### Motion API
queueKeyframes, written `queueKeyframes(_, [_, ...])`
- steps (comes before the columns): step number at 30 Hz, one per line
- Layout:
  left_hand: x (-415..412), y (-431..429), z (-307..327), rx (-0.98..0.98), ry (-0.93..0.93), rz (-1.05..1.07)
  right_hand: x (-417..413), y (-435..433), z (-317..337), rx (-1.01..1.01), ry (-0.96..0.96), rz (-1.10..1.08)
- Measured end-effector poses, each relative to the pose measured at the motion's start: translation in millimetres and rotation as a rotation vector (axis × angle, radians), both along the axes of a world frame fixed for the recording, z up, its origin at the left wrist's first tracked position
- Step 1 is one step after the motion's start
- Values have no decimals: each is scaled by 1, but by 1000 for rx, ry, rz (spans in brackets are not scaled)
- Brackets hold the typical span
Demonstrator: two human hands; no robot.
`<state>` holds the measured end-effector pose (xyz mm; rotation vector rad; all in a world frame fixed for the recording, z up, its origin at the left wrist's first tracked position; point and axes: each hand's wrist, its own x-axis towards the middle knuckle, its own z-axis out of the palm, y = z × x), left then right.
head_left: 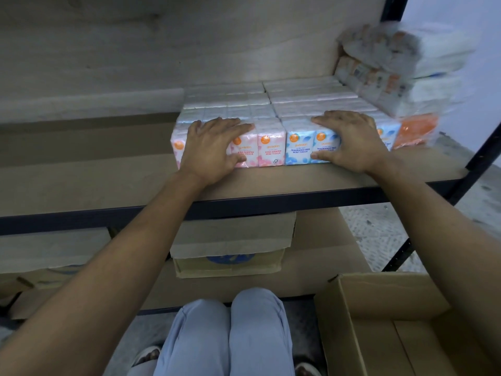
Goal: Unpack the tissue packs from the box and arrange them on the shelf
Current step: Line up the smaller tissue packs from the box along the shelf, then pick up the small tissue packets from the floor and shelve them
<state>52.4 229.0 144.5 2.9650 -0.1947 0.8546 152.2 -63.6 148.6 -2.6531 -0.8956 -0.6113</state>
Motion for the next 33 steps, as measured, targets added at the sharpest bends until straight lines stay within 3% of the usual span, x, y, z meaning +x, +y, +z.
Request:
queueKeyframes(8, [-7,-11,15,37,117,56,-14,3,15,-1,86,-1])
queueKeyframes(19, [-54,-2,18,-78,99,75,-79,32,26,88,109,61])
queueKeyframes(33, [-188,17,-43,-181,130,116,-220,121,-49,159,164,137])
